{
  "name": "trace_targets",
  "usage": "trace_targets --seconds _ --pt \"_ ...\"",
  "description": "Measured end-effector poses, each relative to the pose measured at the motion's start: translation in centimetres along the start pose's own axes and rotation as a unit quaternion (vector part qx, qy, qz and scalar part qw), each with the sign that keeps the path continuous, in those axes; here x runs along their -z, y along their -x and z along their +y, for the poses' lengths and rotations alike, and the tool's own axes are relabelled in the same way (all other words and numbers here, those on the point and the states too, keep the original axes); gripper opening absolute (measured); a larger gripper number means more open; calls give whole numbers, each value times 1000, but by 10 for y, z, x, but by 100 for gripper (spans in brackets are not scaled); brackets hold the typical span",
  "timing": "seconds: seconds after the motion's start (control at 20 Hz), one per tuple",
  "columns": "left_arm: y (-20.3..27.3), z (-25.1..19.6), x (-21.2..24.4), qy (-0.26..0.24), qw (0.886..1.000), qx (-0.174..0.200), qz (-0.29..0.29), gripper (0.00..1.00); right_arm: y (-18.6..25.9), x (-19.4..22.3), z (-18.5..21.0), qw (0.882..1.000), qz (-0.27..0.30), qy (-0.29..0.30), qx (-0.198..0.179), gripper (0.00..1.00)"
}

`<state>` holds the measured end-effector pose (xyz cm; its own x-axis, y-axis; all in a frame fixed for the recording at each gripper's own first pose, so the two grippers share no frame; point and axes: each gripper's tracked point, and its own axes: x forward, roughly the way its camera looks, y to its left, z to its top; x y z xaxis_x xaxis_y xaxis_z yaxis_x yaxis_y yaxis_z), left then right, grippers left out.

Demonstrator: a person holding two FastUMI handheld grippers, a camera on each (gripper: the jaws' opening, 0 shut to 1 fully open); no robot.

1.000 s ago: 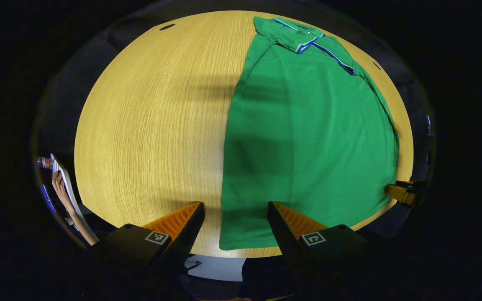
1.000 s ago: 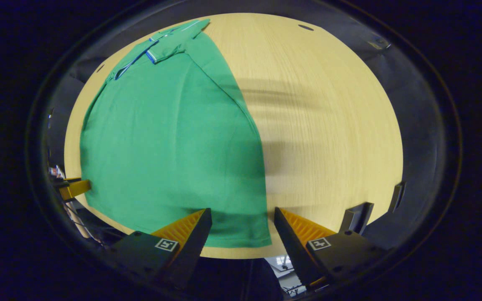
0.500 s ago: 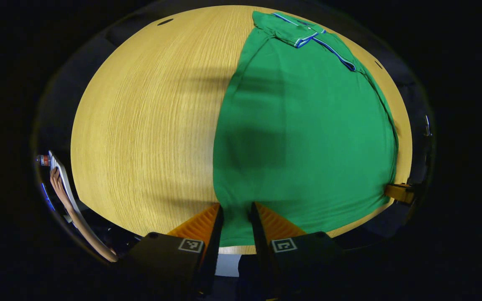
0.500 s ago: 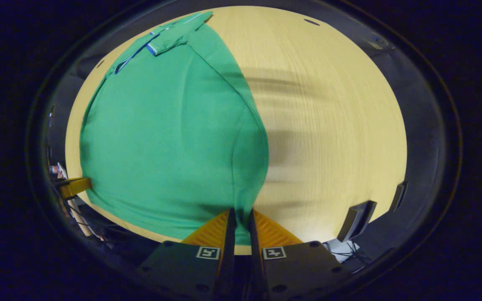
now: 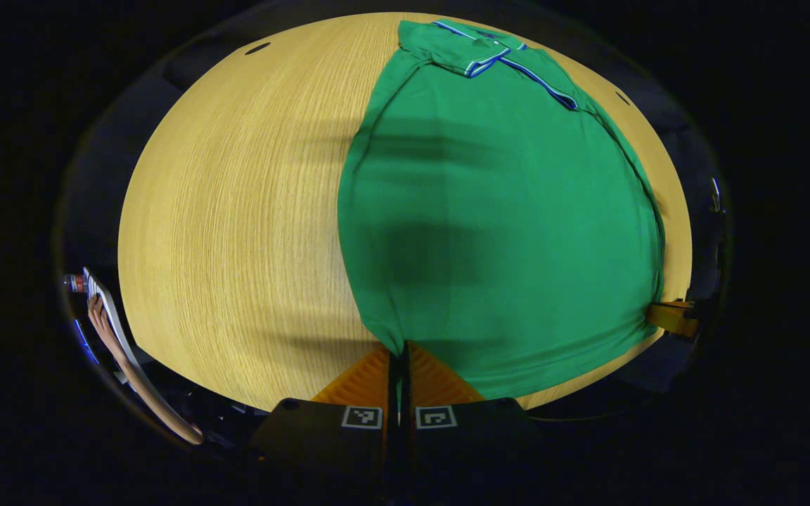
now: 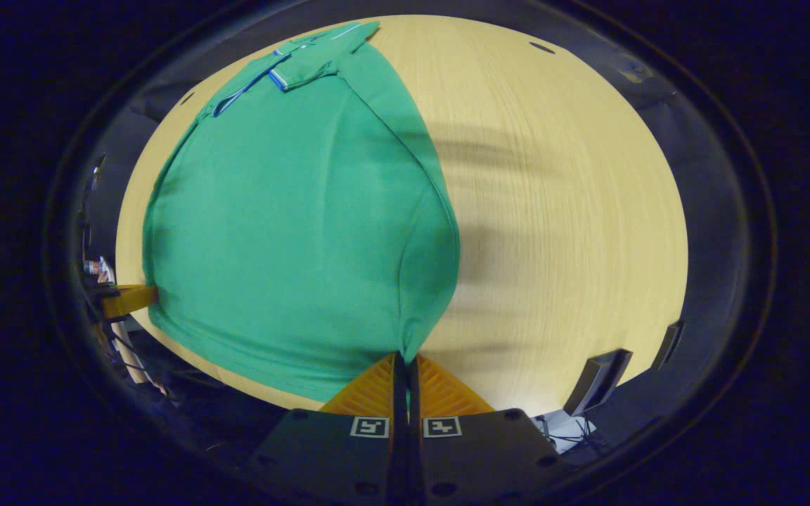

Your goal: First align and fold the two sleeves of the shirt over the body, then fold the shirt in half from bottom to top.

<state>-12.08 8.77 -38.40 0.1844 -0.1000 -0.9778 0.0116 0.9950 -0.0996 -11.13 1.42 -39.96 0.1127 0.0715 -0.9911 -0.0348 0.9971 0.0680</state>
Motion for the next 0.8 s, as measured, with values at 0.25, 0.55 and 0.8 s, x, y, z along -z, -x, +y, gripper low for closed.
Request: trace_targets --seconds 0.25,0.55,0.8 --pt "30 1 -15 -12 999 -1 -32 4 33 -10 0 1000 -29 7 -6 3" --pt "73 -1 -57 -3 997 4 -81 3 80 -50 6 997 -79 -1 -13 3" --pt "109 0 -112 -14 991 3 -134 3 114 -100 9 992 -127 -13 -15 3"
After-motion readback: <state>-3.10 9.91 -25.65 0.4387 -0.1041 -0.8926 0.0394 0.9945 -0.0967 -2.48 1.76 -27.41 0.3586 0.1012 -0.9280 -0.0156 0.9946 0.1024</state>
